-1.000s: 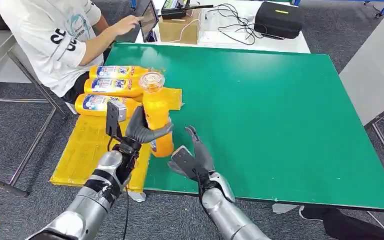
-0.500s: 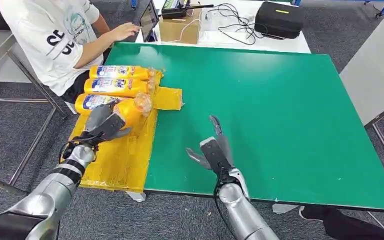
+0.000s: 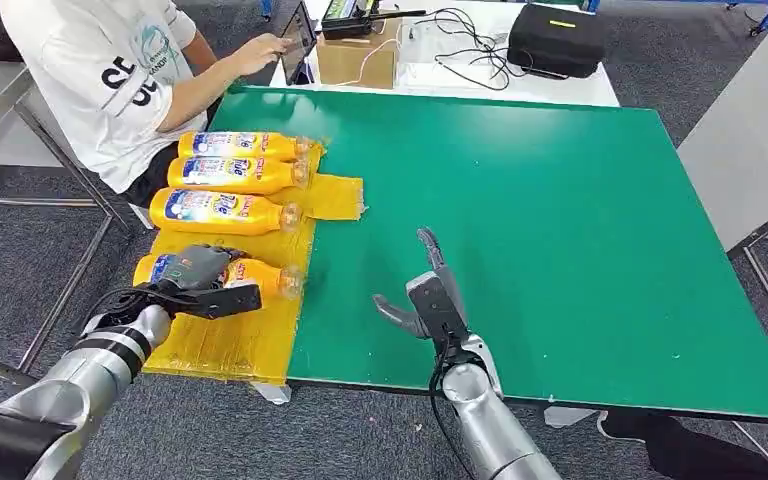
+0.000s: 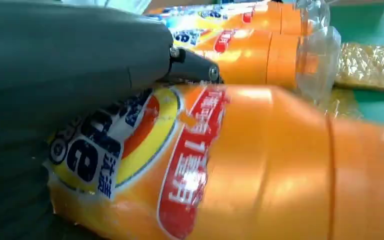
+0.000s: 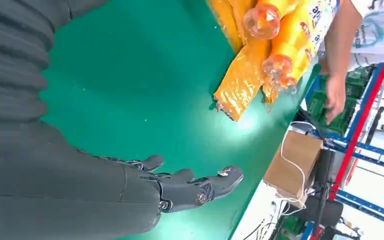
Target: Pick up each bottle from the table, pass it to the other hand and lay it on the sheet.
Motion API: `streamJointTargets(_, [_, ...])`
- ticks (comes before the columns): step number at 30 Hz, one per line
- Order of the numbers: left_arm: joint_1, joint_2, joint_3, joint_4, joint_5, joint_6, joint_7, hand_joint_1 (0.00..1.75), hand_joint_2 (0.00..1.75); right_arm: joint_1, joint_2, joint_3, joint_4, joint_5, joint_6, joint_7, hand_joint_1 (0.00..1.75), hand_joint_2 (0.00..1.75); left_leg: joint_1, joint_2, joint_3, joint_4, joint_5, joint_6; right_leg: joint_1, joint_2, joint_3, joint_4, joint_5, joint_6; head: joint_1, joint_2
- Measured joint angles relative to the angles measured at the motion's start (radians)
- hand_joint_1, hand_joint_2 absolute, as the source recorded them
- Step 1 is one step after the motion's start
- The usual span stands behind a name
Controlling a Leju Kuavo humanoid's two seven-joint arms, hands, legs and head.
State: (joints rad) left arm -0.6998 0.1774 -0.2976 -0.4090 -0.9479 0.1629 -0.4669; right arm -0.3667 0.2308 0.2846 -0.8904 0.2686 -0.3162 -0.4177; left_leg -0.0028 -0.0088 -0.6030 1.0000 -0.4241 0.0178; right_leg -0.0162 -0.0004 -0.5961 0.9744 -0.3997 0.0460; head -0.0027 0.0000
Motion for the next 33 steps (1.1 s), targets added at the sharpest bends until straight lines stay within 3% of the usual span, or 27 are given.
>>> streamJointTargets(14, [-0.026, -0.005, -0.042, 0.05, -0.013, -0.009, 0.028, 1.75, 1.75, -0.025, 0.022, 0.005, 0.025, -0.004, 0.005, -0.013, 0.0, 1.75, 0.0, 0.0, 0.006, 0.0, 0.0, 0.0, 0.0, 0.0, 0.006, 0.0, 0.0, 0.0, 0.0, 0.0])
streamJointTargets(15, [-0.027, -0.005, -0.042, 0.051, -0.013, -0.006, 0.028, 0.21, 1.75, -0.025, 0.022, 0.005, 0.025, -0.004, 0.005, -0.013, 0.0, 1.75, 0.0, 0.0, 0.006, 0.0, 0.0, 0.0, 0.0, 0.0, 0.006, 0.0, 0.0, 0.0, 0.0, 0.0])
streamJointTargets(16, [-0.026, -0.005, -0.042, 0.052, -0.012, 0.003, 0.025, 0.0, 1.75, -0.025, 0.022, 0.005, 0.026, -0.004, 0.005, -0.014, 0.0, 1.75, 0.0, 0.0, 0.006, 0.0, 0.0, 0.0, 0.0, 0.0, 0.006, 0.0, 0.0, 0.0, 0.0, 0.0])
streamJointTargets(27, [0.006, -0.024, -0.039, 0.052, -0.006, 0.181, -0.05, 0.0, 1.75, -0.032, 0.027, 0.014, 0.045, -0.019, 0.003, -0.013, 0.0, 1.75, 0.0, -0.002, 0.006, 0.0, 0.001, 0.001, 0.0, -0.001, 0.006, 0.0, 0.0, 0.0, 0.0, 0.0])
streamJointTargets(33, [0.011, -0.046, -0.038, 0.05, -0.009, 0.2, -0.052, 0.0, 1.75, -0.037, 0.027, 0.016, 0.054, -0.021, 0.002, -0.013, 0.0, 1.75, -0.001, -0.002, 0.005, 0.0, 0.002, 0.001, -0.001, -0.001, 0.006, 0.0, 0.0, 0.0, 0.0, 0.0])
